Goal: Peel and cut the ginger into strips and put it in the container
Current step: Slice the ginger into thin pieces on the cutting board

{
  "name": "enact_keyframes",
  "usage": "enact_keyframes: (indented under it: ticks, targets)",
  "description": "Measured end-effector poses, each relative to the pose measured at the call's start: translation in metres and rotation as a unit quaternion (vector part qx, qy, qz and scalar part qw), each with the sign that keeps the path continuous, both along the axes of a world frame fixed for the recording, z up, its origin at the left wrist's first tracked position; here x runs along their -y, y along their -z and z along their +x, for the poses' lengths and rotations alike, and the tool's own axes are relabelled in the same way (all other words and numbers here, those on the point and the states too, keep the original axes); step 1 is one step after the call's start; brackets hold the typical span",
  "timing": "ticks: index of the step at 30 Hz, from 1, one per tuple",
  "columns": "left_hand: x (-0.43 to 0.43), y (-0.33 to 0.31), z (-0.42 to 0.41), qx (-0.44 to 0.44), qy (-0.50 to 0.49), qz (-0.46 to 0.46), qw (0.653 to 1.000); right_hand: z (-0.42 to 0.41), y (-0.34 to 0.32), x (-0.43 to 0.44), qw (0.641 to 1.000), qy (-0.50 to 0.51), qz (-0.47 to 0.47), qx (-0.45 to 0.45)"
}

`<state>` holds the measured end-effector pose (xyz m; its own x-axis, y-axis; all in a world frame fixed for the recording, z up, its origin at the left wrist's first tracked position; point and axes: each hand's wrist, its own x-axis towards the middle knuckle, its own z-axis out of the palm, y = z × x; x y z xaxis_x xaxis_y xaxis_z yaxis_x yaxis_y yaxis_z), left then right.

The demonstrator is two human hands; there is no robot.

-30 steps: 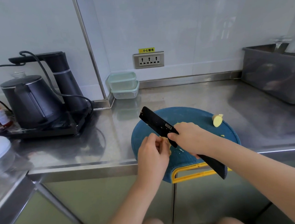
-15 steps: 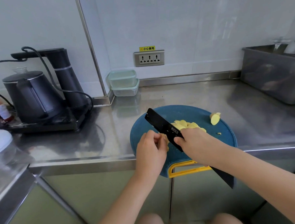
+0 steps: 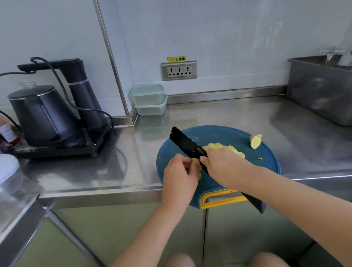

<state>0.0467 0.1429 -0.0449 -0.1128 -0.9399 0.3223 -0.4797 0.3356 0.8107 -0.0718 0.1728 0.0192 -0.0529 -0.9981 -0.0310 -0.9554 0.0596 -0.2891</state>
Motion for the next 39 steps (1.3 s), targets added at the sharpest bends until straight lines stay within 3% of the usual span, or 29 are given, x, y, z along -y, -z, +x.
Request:
enact_keyframes:
  ticks: [6,8,12,17,21,25,28,30,39]
  targets:
    - [-0.001,0.004,-0.002,0.01,-0.013,-0.026,1.0,-0.012,0.01,-0.022,0.99,-0.037,0.013,-0.133]
    - [0.0,0.005,-0.003,0.016,-0.019,-0.028,0.999,0.0,0.006,-0.02,0.994,-0.02,0.009,-0.107]
    - [-0.001,0.004,-0.005,0.018,-0.024,-0.02,0.999,0.007,-0.001,0.007,0.985,-0.035,0.01,-0.166]
    - [0.001,0.004,-0.003,0.013,-0.016,-0.014,1.0,0.019,-0.009,0.035,0.986,-0.049,0.034,-0.158]
    - [0.002,0.005,-0.003,0.011,-0.009,0.004,1.0,0.011,-0.009,0.008,0.975,-0.08,-0.006,-0.206]
    - [0.0,0.003,-0.002,0.005,-0.003,-0.01,1.0,-0.009,0.003,-0.019,0.946,-0.117,0.014,-0.301]
    - [0.0,0.005,-0.002,0.005,-0.006,-0.017,1.0,-0.01,0.005,-0.022,0.941,-0.115,0.029,-0.317]
    - [0.0,0.005,-0.003,0.012,-0.009,-0.018,1.0,-0.003,0.004,-0.015,0.944,-0.108,0.027,-0.311]
    - [0.003,0.005,-0.003,0.005,-0.008,-0.014,1.0,0.018,-0.011,0.023,0.99,-0.04,0.04,-0.126]
